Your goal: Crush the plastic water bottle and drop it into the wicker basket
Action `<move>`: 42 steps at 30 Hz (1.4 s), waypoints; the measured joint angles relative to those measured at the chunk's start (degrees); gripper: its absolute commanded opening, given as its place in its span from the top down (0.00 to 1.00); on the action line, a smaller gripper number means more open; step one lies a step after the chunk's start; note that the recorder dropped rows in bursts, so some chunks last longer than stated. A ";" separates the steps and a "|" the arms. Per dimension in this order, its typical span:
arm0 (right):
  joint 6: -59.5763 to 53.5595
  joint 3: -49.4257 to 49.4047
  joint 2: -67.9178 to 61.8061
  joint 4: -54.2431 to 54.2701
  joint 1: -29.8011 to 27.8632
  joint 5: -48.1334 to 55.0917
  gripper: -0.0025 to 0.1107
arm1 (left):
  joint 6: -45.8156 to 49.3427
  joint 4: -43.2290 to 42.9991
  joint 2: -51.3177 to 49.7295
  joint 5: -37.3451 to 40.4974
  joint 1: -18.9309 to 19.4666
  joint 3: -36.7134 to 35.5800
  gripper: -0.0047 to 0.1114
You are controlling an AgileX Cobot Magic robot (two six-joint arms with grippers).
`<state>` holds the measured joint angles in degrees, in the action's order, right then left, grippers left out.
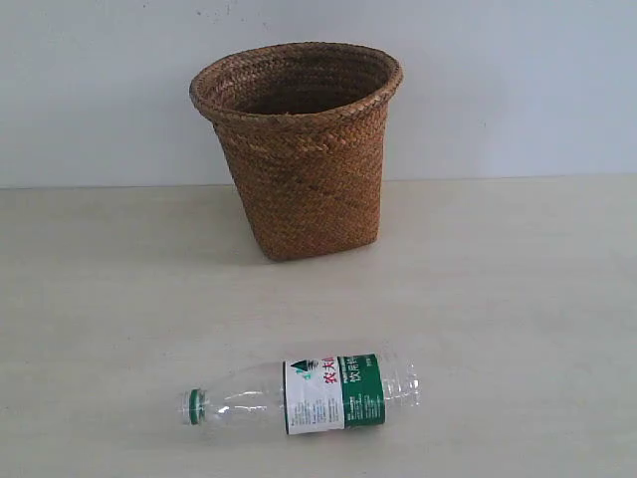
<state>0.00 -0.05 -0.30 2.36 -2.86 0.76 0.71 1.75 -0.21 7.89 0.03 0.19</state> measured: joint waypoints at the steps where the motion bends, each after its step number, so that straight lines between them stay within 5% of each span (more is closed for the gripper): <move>1: 0.00 0.00 0.00 0.00 0.00 -1.96 0.98 | 0.00 0.00 0.00 -0.91 0.00 0.00 0.92; 8: 8.26 0.00 0.00 0.00 0.00 -17.02 0.98 | -3.19 0.38 0.00 -8.95 0.00 0.00 0.92; 13: 10.46 3.26 -0.35 0.12 0.00 -16.89 0.98 | -12.72 0.38 0.00 -18.81 0.00 0.00 0.92; 20: 10.57 12.79 -9.30 0.12 0.00 -15.41 0.98 | -15.79 0.38 -3.54 -22.11 0.00 6.60 0.92; 33: 6.07 31.08 -34.65 -0.18 0.00 -12.40 0.98 | -16.02 -0.45 -29.62 -22.63 0.00 29.65 0.92; 42: -1.01 40.60 -47.54 -0.40 0.00 -2.87 0.98 | -15.76 -12.51 -45.99 -8.88 0.00 42.95 0.92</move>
<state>-1.01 40.54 -47.83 1.96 -2.86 -2.12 -15.05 -10.76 -46.21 -0.98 0.03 43.14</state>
